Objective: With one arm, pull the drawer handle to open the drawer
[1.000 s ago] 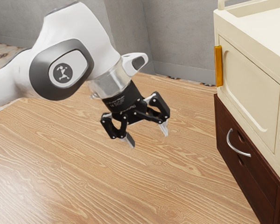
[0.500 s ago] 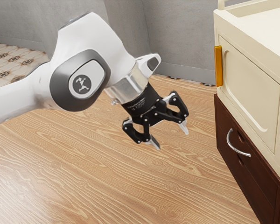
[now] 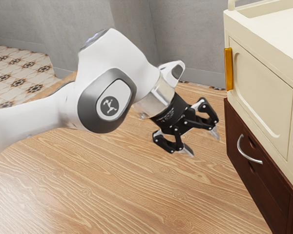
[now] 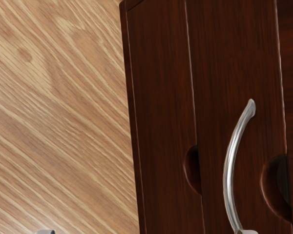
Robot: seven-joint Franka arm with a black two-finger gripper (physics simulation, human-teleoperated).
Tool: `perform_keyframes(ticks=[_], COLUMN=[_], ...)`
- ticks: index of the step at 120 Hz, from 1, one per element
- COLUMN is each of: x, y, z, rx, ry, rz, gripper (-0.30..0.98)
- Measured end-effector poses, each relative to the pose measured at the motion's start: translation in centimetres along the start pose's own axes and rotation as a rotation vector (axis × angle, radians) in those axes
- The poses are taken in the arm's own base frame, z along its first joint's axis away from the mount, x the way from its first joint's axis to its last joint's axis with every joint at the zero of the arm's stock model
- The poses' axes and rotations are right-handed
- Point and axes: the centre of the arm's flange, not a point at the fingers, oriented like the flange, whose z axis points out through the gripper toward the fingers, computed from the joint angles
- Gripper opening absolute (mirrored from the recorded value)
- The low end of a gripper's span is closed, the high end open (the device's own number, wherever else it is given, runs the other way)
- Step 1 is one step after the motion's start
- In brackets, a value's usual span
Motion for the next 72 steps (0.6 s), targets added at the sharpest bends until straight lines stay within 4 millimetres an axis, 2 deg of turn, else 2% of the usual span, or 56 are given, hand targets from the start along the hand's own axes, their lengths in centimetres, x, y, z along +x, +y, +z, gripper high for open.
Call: perform_keyframes(ticks=[32, 44, 72], x=[-1.5, -1.3, -0.7], y=[1.2, 1.3, 1.3], z=[0.7, 1.9, 3.0], rx=[-0.042, -0.042, -0.053], ry=[-0.002, -0.001, 0.013], rz=[0.027, 0.028, 0.03], gripper=[0.45, 0.44, 0.39])
